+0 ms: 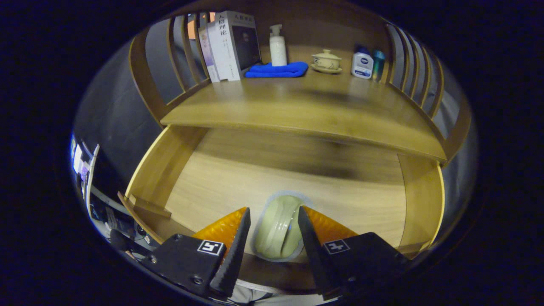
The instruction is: Pull open the drawer, take out the items inside it, and place them on the countertop above the cabinet.
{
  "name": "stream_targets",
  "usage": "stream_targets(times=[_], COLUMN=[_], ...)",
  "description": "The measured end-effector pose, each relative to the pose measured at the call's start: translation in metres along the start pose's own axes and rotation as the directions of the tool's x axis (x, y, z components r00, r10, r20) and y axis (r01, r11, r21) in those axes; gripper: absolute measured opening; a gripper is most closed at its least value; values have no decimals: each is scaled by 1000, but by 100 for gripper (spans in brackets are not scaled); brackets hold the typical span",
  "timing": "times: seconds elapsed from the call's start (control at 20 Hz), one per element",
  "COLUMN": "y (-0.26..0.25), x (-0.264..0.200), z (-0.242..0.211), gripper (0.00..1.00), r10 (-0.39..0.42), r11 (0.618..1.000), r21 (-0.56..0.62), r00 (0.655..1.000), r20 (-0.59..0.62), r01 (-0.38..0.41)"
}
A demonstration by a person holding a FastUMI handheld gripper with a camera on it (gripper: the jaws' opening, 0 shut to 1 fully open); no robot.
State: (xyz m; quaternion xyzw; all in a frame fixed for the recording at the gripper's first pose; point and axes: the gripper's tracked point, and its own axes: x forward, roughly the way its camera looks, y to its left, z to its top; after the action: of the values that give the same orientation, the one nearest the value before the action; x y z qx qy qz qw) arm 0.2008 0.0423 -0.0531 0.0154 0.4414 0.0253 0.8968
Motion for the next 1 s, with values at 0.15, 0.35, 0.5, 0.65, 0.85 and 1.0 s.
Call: stream_targets(times=[0.15, 0.35, 0.5, 0.65, 0.85, 1.0], y=[-2, -9, -11, -11, -14, -14], x=[8, 14, 13, 15, 12, 0], z=[-5, -4, -4, -3, 3, 13], gripper=[66, 49, 26, 22, 21, 21], r10=[-3, -10, -2, 2, -11, -23], r11=[1000, 999, 999, 998, 999, 999], r21=[4, 42, 54, 56, 54, 34], r00=[1000, 1000, 1000, 1000, 1000, 999], r20=[-28, -30, -23, -14, 12, 47], r01=[3, 11, 3, -1, 10, 22])
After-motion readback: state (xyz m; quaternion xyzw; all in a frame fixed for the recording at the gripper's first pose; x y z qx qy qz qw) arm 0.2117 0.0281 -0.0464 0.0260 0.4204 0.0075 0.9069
